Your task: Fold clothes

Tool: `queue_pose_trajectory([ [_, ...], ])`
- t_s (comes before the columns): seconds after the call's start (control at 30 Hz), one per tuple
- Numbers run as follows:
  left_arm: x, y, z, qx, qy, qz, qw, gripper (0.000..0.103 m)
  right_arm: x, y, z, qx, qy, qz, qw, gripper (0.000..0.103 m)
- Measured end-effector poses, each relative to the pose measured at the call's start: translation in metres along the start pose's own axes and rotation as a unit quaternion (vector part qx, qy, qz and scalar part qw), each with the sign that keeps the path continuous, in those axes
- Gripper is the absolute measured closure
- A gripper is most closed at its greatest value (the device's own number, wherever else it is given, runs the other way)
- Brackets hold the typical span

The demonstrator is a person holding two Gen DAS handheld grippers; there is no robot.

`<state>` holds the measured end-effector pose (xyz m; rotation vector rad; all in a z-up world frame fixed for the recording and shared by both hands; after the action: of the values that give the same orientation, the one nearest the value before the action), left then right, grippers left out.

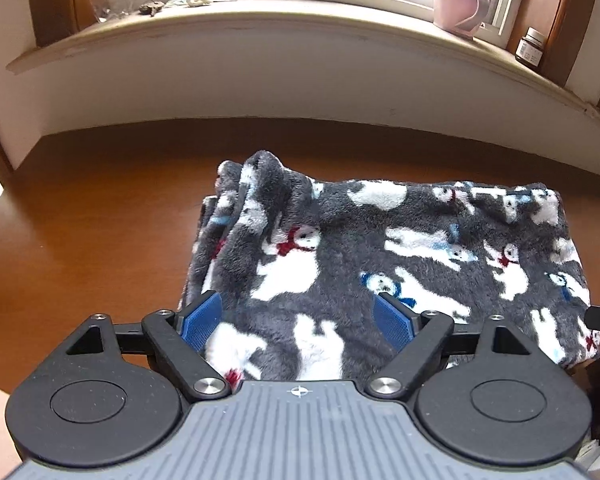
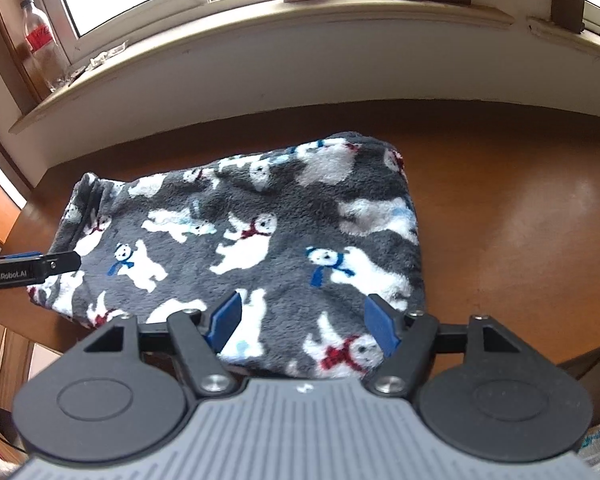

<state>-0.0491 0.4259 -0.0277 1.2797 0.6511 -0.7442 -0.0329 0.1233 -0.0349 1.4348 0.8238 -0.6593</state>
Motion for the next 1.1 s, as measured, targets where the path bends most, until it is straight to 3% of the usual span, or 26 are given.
queue_pose_trajectory([
  [0.43,-0.019,0.011,-0.004,-0.042,0.042,0.019,0.9981,0.0,-0.001,-0.001,-0.016,-0.025,0.002,-0.002,1.0,0.031],
  [0.6,-0.019,0.012,-0.001,-0.029,0.069,0.001,0.9972,0.0,0.003,-0.001,-0.022,-0.033,0.005,-0.006,0.999,0.031],
  [0.83,-0.014,0.008,-0.001,-0.043,0.044,-0.01,0.9981,0.0,0.007,0.0,-0.025,-0.038,0.006,-0.011,0.999,0.031],
  [1.1,-0.01,-0.005,0.011,-0.018,0.053,-0.03,0.998,0.0,0.001,-0.005,-0.014,-0.013,-0.009,-0.015,1.0,0.031],
])
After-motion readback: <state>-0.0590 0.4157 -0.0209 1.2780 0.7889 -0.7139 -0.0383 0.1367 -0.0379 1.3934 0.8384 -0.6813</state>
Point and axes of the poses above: each gripper's, at about its wrist camera, not at the fingertips, and x roughly the way its jaws point, z to its right, y to its top, the point moved 2 cm from there along x, roughly the way its jaws point, and after that the axes turned 8 degrees about -y, right-handed, at the moved point
